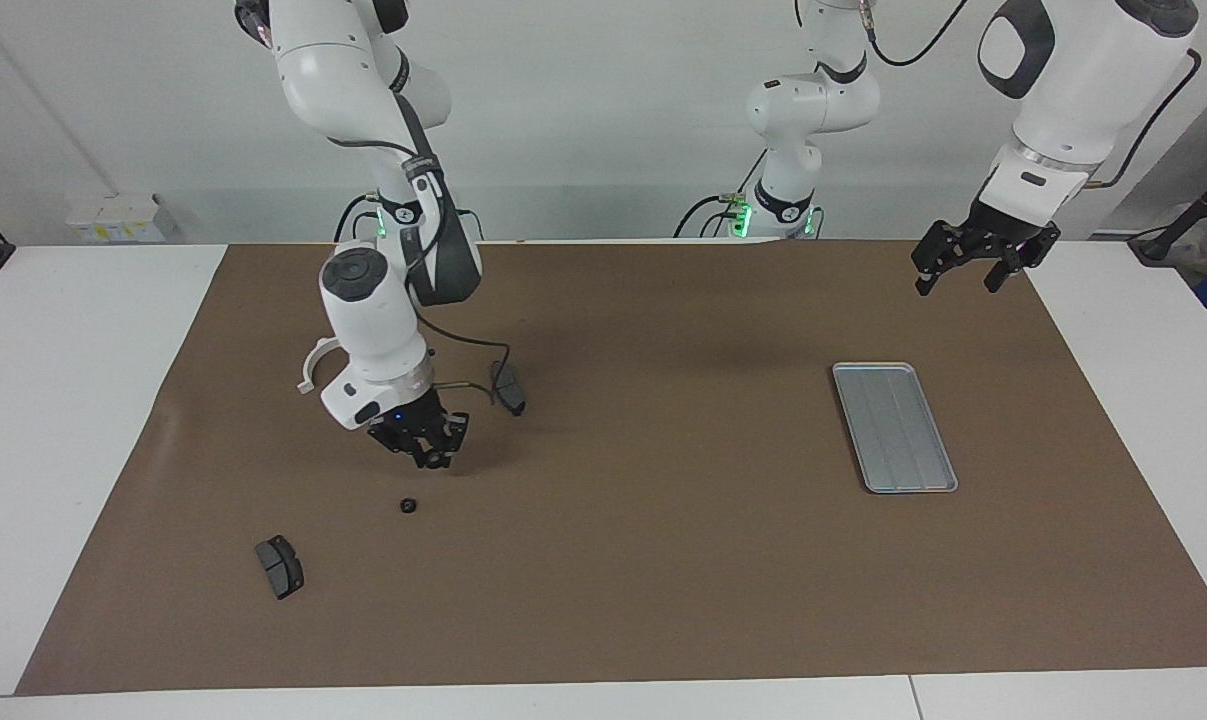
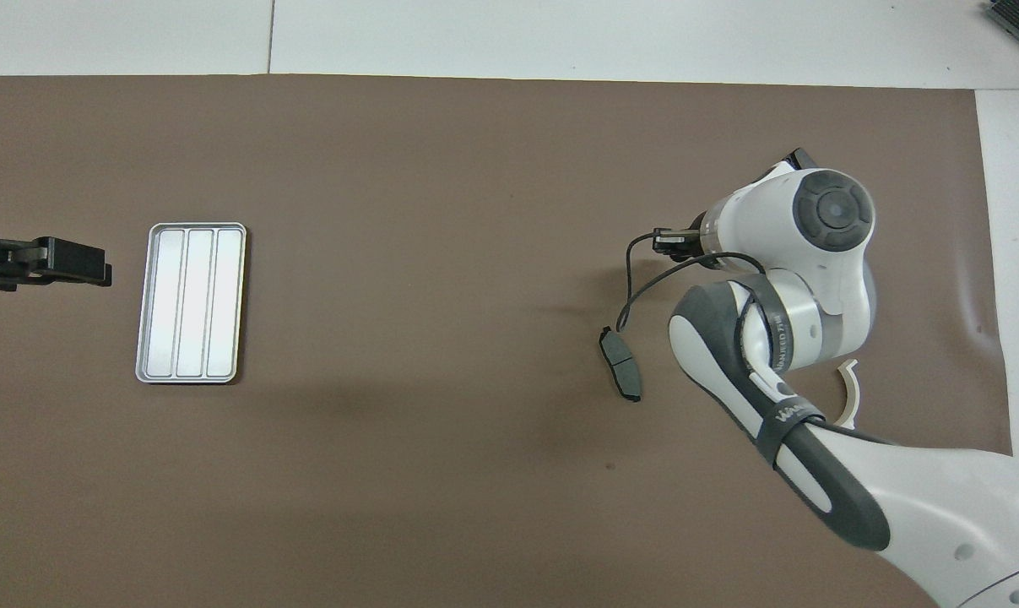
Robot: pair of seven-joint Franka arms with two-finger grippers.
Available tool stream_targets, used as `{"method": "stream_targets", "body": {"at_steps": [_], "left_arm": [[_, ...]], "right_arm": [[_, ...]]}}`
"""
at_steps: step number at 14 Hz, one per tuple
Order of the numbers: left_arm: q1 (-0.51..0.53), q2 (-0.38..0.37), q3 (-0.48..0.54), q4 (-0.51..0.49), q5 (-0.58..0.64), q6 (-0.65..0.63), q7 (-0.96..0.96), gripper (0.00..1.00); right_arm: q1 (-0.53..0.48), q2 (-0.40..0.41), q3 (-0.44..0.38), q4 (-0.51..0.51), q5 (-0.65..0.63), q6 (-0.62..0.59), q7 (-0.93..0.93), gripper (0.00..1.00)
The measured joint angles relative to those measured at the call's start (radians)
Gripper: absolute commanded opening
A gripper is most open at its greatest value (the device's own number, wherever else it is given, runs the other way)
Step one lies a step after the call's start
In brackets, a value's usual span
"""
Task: Pick bearing gear from pile to tray
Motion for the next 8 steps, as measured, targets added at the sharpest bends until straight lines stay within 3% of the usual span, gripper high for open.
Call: {"method": "stream_targets", "body": {"at_steps": [4, 8], "left_arm": [[0.0, 0.0, 0.0, 0.0, 0.0, 0.002, 0.0, 1.0], [0.0, 0.0, 0.0, 0.0, 0.0, 0.028, 0.0, 1.0]], "right_arm": [[0.148, 0.067, 0.0, 0.102, -0.026, -0.045, 0.193, 0.0], [0.255, 0.232, -0.001, 0.321, -0.087, -0.122, 0.368, 0.0]]}}
